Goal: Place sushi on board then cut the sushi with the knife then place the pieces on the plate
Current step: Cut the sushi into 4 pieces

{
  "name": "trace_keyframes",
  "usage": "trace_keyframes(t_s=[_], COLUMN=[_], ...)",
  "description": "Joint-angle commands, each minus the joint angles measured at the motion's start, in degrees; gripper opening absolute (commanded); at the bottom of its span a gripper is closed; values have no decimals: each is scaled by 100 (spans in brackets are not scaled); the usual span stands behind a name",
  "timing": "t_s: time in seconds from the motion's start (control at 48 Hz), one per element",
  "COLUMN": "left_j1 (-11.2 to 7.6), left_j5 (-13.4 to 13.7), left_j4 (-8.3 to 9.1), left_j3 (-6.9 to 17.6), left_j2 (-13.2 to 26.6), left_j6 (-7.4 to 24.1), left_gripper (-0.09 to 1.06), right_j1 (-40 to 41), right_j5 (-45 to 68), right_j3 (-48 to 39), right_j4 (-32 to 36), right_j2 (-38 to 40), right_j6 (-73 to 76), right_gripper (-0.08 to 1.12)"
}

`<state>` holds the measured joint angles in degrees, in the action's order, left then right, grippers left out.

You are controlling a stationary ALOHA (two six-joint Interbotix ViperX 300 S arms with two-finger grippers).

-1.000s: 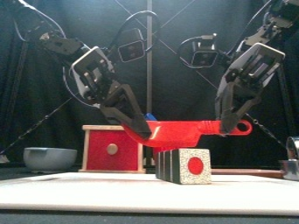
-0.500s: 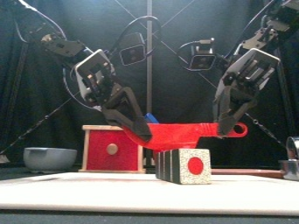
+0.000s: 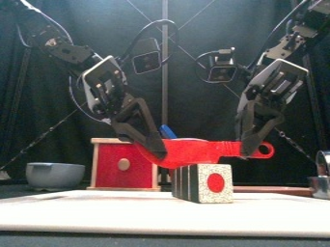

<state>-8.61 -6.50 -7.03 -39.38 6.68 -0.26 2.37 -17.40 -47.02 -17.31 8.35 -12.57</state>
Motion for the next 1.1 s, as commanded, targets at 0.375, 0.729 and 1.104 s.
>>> trace_keyframes(t_s=[0.375,0.729,1.104], left_j1=[-141,62,360], left_j5=[-18,-18,-18], left_j4=[18,167,563], left_j3=[132,132,141], left_j2=[308,483,369], left_j6=[44,62,62], left_gripper=[43,43,43], right_j1=[123,211,536], right_j5=[26,35,9], right_j3=[105,255,404], right_j4=[-35,-9,158], right_j2=[-246,-633,-580], right_j6=[26,26,18], right_gripper=[32,32,32])
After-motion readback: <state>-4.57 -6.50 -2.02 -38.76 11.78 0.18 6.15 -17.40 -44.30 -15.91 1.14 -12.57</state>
